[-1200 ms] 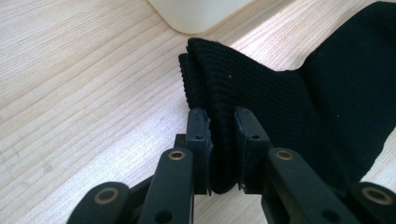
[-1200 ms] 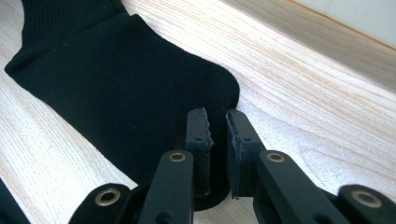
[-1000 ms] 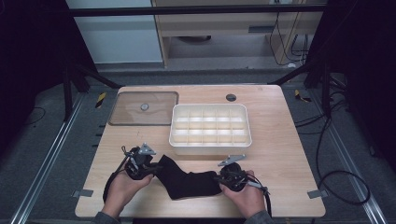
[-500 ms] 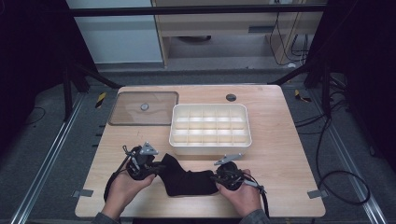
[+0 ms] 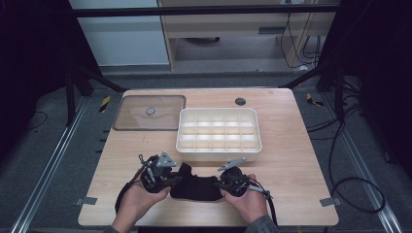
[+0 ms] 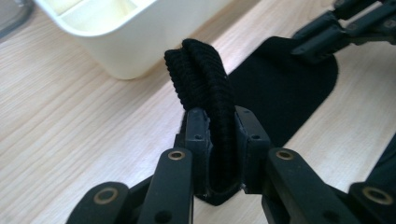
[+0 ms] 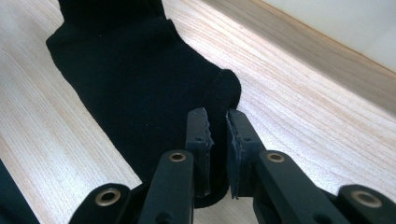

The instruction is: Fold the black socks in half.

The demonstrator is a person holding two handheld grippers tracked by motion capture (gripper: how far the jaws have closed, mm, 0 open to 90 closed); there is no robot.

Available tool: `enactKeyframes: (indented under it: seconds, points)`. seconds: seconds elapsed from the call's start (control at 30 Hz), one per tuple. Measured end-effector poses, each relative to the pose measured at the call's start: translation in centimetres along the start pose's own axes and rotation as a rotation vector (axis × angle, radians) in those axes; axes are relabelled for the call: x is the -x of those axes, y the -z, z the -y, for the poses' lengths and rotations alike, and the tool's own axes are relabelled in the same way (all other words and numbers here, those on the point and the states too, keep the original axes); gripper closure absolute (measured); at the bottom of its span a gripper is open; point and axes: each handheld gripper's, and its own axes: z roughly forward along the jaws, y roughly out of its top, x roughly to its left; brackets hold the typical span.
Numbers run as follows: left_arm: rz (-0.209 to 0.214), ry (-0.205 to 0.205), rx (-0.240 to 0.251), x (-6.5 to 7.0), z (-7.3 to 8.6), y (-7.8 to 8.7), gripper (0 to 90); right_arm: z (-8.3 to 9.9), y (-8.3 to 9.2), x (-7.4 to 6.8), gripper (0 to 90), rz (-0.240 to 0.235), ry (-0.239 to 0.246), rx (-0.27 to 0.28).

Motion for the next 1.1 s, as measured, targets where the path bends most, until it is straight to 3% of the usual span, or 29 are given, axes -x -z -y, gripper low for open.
enactKeyframes:
  seconds: [0.3,0.63,1.1]
  points:
    - [0.034,-0.024,-0.028,1.6,-0.4,-1.7,77.3,-0.4,-0.1,0.7,80.9,-0.034,-0.015,0.000]
    - [0.062,-0.016,-0.037,2.9,-0.3,-3.7,76.8,-0.5,-0.3,0.2,80.8,-0.058,-0.003,-0.005]
    - [0.080,-0.004,-0.040,3.7,-0.5,-5.1,76.1,-0.6,-0.1,0.6,80.7,-0.060,-0.005,-0.003]
